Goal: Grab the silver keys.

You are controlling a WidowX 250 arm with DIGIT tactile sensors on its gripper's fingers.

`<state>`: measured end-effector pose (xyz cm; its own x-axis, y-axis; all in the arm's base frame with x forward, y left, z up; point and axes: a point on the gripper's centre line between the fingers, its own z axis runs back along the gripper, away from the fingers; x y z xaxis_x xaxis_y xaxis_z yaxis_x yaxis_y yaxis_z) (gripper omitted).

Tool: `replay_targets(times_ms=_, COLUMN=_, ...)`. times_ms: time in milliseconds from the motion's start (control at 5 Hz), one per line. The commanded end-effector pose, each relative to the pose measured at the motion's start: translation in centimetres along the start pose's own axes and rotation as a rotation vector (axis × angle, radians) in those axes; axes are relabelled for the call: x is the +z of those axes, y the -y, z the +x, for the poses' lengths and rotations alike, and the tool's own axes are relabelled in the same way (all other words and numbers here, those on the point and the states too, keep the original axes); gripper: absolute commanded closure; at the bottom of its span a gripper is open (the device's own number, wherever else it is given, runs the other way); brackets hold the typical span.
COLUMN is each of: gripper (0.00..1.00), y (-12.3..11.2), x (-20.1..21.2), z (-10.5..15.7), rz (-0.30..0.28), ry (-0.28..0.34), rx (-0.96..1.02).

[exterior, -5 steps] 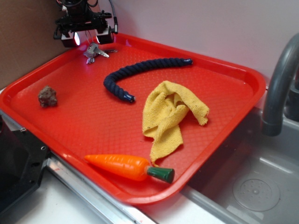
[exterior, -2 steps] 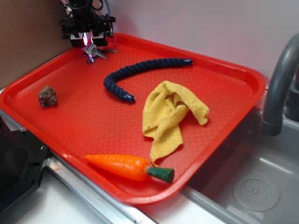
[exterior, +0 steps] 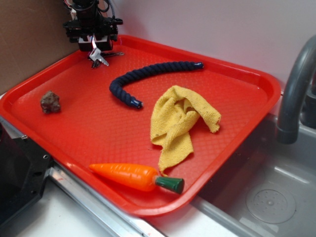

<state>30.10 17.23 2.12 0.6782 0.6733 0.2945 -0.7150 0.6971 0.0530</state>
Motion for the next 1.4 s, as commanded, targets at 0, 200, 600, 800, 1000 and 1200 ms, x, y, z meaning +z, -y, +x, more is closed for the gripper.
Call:
replay_targets(times_ms=0, gripper=1.00, y=-1.6, x=6.9, z=-0.7, rz=-0.091, ry=-0.004, rx=-0.069)
replay_targets(times_ms=200, gripper=1.00, y=-1.6, x=12.6, z=-3.1, rz=-0.146, ry=0.006, rx=-0.145)
replay_targets(times_ms=600, gripper=1.00, y=0.6, x=23.0, z=-6.4, rz=-0.218, ry=-0.028, rx=-0.359)
replay_targets(times_ms=800, gripper=1.00, y=1.8, x=25.0, z=-7.3, rz=-0.249, ry=-0.094, rx=-0.427)
replay_targets(times_ms=1000, gripper=1.00, y=2.6, x=25.4, z=-8.3, rz=-0.264, ry=-0.192, rx=-0.468)
replay_targets(times_ms=1200, gripper=1.00, y=2.8, x=24.8, z=-8.6, rz=-0.218, ry=-0.183, rx=-0.455)
